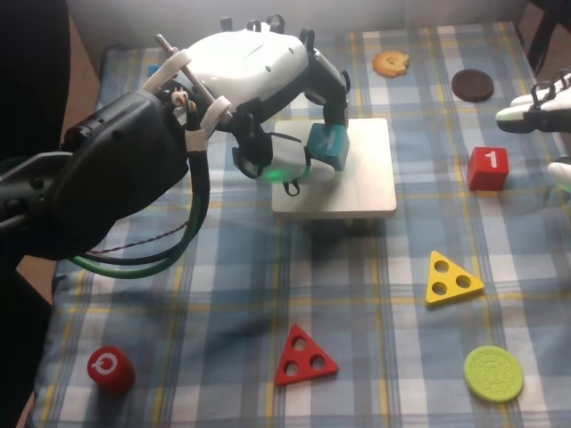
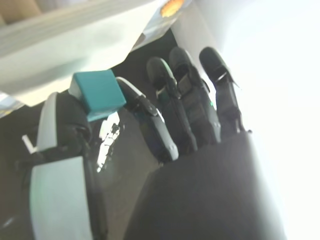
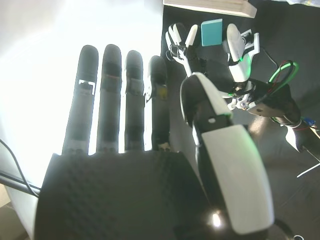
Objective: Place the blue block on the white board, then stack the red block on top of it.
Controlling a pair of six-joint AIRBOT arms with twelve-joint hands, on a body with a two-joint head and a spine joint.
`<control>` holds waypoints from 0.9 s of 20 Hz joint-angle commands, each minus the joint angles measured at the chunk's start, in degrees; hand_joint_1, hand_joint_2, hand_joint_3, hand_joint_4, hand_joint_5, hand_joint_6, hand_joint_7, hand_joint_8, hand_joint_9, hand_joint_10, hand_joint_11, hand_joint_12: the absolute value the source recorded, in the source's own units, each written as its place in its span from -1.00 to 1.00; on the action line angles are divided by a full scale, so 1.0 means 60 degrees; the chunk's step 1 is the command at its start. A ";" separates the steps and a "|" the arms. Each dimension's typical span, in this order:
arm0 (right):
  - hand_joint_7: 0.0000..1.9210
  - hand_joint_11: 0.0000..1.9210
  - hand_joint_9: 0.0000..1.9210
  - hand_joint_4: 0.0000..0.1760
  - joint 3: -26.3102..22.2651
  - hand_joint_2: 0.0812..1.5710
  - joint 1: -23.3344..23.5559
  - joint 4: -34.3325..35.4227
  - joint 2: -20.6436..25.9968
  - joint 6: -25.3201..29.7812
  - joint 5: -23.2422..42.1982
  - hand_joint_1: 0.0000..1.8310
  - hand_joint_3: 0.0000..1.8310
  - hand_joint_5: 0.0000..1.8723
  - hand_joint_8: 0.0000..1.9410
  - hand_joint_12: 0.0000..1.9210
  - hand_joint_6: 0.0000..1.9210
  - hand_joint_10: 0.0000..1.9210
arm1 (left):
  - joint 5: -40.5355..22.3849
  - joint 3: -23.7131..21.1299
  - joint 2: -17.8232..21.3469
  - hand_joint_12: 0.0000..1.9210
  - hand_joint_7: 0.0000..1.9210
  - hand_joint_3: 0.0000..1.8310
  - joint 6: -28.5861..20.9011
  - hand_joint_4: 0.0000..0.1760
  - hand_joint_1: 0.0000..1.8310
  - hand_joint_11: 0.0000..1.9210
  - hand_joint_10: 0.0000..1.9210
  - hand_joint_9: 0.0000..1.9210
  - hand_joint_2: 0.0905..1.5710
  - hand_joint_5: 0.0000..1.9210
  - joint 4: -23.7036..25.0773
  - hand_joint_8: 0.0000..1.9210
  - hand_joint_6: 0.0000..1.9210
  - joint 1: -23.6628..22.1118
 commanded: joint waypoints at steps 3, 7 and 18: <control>-0.34 -0.68 -0.37 -1.00 0.0032 0.78 0.0137 0.0161 -0.0022 0.0068 0.1138 -0.29 -1.00 -0.35 -1.00 -0.29 -1.00 -1.00 | -0.0802 0.0074 -0.0059 -0.22 -0.21 -1.00 -0.0023 0.84 0.15 -0.88 -1.00 -0.36 0.33 0.10 0.0209 -1.00 -0.12 -0.0159; -0.35 -0.69 -0.38 -0.99 0.0035 0.78 0.0137 0.0162 -0.0025 0.0068 0.1138 -0.31 -1.00 -0.35 -1.00 -0.30 -1.00 -1.00 | -0.0796 0.0095 -0.0077 -0.21 -0.25 -1.00 -0.0023 1.00 0.13 -0.85 -1.00 -0.35 0.35 0.06 0.0164 -1.00 -0.06 -0.0154; -0.35 -0.69 -0.38 -1.00 0.0078 0.77 0.0144 0.0162 -0.0066 0.0073 0.1136 -0.30 -1.00 -0.35 -1.00 -0.31 -1.00 -1.00 | -0.0933 0.0024 -0.0079 -0.19 -0.44 -1.00 -0.0023 0.43 0.09 -0.90 -1.00 -0.42 0.22 -0.30 0.0149 -0.99 -1.00 -0.0076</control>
